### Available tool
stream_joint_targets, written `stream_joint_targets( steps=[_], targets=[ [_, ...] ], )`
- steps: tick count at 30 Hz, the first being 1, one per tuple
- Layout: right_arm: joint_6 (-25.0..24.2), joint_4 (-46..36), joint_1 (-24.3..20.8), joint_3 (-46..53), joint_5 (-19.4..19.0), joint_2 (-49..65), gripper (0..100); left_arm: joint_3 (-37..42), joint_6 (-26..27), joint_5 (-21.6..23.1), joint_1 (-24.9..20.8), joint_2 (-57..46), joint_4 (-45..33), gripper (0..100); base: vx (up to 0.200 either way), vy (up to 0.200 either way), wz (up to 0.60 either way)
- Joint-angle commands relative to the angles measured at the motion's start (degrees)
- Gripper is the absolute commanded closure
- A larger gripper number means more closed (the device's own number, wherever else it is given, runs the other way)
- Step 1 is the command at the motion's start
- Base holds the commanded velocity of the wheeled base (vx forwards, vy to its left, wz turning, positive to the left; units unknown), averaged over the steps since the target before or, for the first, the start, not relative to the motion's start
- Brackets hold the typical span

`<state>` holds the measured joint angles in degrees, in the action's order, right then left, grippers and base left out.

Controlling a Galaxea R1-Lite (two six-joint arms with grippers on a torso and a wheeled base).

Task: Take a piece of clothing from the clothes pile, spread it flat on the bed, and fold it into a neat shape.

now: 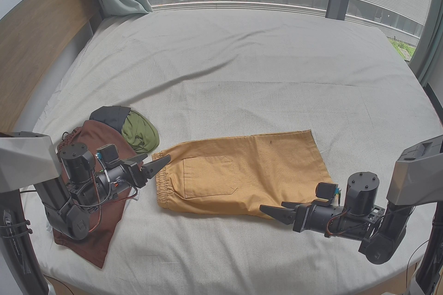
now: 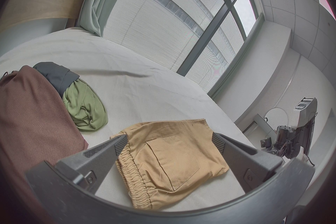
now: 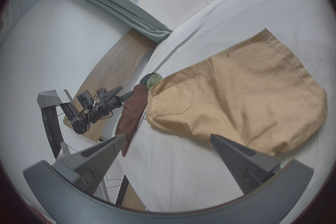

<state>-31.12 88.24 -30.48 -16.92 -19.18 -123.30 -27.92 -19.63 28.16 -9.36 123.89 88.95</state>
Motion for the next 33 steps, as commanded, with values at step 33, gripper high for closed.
stream_joint_targets(
  steps=[33],
  targets=[
    [0.4, 0.0, 10.3, -3.9, -6.4, 9.5, 0, 0.8, -0.1, 1.1, -0.3, 5.4, 0.1, 0, 0.0, 0.0, 0.0]
  ],
)
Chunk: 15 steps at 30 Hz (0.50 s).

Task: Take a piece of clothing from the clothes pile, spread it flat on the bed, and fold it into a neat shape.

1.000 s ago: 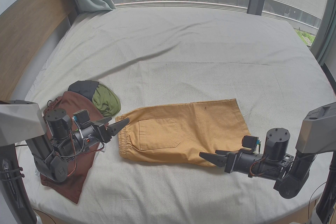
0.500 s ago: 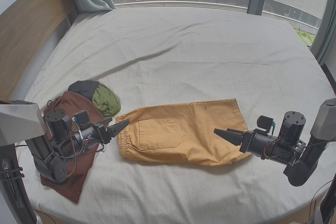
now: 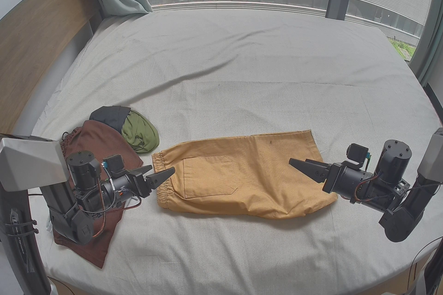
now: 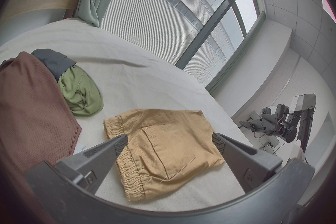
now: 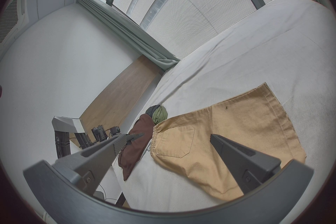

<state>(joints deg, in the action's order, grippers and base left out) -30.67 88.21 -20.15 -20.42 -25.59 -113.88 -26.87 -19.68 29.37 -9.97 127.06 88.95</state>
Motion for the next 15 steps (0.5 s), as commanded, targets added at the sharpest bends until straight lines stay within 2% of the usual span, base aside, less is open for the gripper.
stream_joint_targets(
  steps=[1, 15],
  targets=[
    [0.0, 0.0, 0.1, -0.4, 0.0, 0.1, 0, -0.4, -0.1, -0.2, 0.4, 2.4, 0.1, 0, 0.0, 0.0, 0.0],
    [0.0, 0.0, 0.5, -0.8, 0.1, -1.0, 0, -0.7, -2.1, -1.6, 1.6, 6.7, -0.1, 0, 0.0, 0.0, 0.0]
  ],
)
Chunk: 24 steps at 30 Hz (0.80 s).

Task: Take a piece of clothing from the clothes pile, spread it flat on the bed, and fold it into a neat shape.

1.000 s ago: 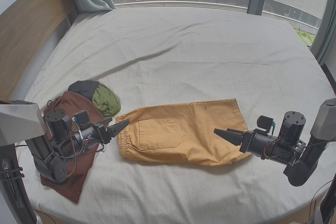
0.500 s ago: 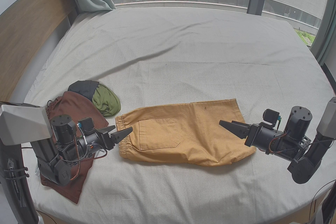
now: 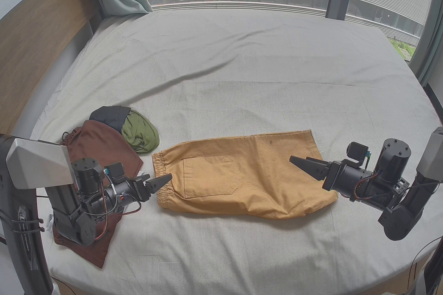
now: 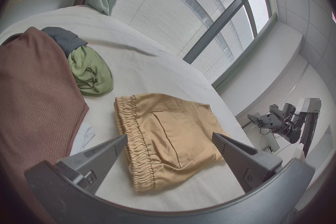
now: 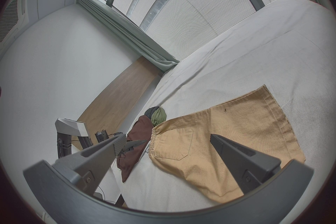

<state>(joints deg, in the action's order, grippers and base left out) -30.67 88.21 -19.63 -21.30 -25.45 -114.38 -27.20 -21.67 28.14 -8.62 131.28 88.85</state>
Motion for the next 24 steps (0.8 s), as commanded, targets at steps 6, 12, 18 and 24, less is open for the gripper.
stream_joint_targets(
  steps=[6, 12, 18, 24],
  targets=[
    [0.1, 0.0, 0.0, 0.1, 0.0, -1.0, 0, -0.8, -0.1, -0.5, -0.2, 5.8, 0.0, 0, 0.0, 0.0, 0.0],
    [0.1, 0.0, -0.1, 0.1, 0.0, -2.3, 0, -1.5, -0.3, -0.7, -0.9, 8.0, 0.0, 0, 0.0, 0.0, 0.0],
    [0.1, 0.0, 0.0, 0.0, 0.0, -2.7, 0, -1.4, -1.0, -0.7, -1.0, 9.7, 0.0, 0, 0.0, 0.0, 0.0],
    [0.1, 0.0, -0.1, 0.1, 0.0, -2.6, 0, -1.5, -4.6, -1.9, -3.1, 10.6, 0.0, 0, 0.0, 0.0, 0.0]
  ],
)
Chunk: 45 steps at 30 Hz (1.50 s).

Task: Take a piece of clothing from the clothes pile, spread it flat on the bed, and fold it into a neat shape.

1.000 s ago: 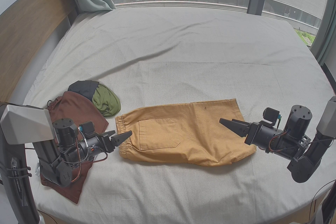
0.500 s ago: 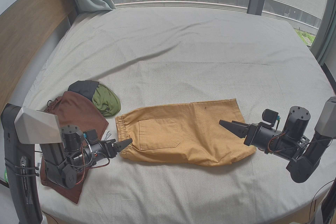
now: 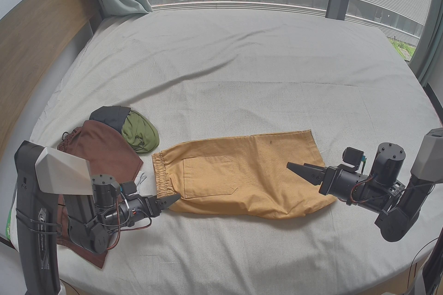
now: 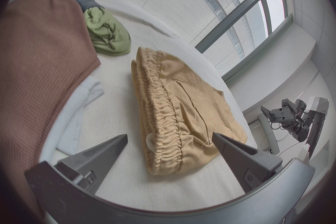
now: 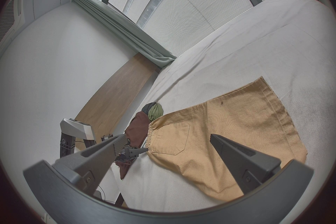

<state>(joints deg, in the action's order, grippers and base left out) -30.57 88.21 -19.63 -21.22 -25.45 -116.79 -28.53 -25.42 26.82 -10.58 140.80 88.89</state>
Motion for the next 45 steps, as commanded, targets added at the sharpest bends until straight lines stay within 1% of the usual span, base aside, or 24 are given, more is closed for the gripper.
stream_joint_targets(
  steps=[1, 5, 6, 7, 8, 9, 10, 12, 14, 18, 23, 32, 33, 45],
  targets=[
    [0.0, 0.0, -0.1, 0.0, 0.0, -0.2, 0, -0.2, -1.9, -1.2, -1.8, 1.1, 0.0, 0, 0.0, 0.0, 0.0],
    [0.0, 0.0, -0.1, 0.0, 0.0, -0.2, 0, -1.3, -6.3, -3.7, -3.6, 1.1, 0.0, 0, 0.0, 0.0, 0.0],
    [0.0, 0.0, -0.1, 0.0, 0.0, -0.2, 0, -1.3, -6.3, -3.7, -3.6, 1.1, 0.0, 0, 0.0, 0.0, 0.0],
    [0.0, 0.0, -0.1, 0.2, 0.0, 0.0, 0, -2.1, -8.6, -5.4, -4.3, 1.1, 0.0, 0, 0.0, 0.0, 0.0],
    [0.0, 0.0, -0.1, 0.1, 0.0, 0.0, 0, -2.6, -10.0, -5.9, -4.7, 1.0, 0.1, 0, 0.0, 0.0, 0.0],
    [0.0, 0.0, -0.1, 0.1, 0.0, 0.0, 0, -2.9, -11.1, -6.2, -4.9, 0.9, 0.1, 0, 0.0, 0.0, 0.0],
    [0.0, 0.0, -0.1, 0.1, 0.0, 0.0, 0, -2.9, -11.1, -6.2, -4.9, 0.9, 0.1, 0, 0.0, 0.0, 0.0],
    [0.0, 0.0, -0.1, 0.2, 0.0, 0.0, 0, -4.3, -14.1, -6.7, -5.0, 0.7, 0.1, 0, 0.0, 0.0, 0.0],
    [0.0, 0.0, -0.1, 0.1, 0.0, -0.1, 0, -4.8, -15.2, -6.8, -4.7, 0.7, 0.1, 0, 0.0, 0.0, 0.0],
    [0.0, 0.0, -0.2, 0.1, 0.0, -0.3, 0, -5.6, -15.5, -7.0, -4.6, 0.8, 0.1, 0, 0.0, 0.0, 0.0],
    [0.0, 0.0, -0.4, 0.2, 0.0, -0.4, 0, -7.2, -15.7, -9.8, -4.7, 0.9, 0.1, 0, 0.0, 0.0, 0.0],
    [0.0, 0.0, -0.5, 0.3, 0.0, -0.9, 0, -7.9, -16.3, -10.1, -4.6, 1.3, 0.1, 0, 0.0, 0.0, 0.0],
    [0.1, 0.0, -0.5, 0.3, 0.0, -0.9, 0, -7.9, -16.3, -10.1, -4.4, 1.3, 0.1, 100, 0.0, 0.0, 0.0],
    [1.0, 0.0, -0.7, 0.5, 0.1, -1.9, 0, -7.0, -15.7, -9.7, -4.4, 0.8, 0.3, 100, 0.0, 0.0, 0.0]
  ],
)
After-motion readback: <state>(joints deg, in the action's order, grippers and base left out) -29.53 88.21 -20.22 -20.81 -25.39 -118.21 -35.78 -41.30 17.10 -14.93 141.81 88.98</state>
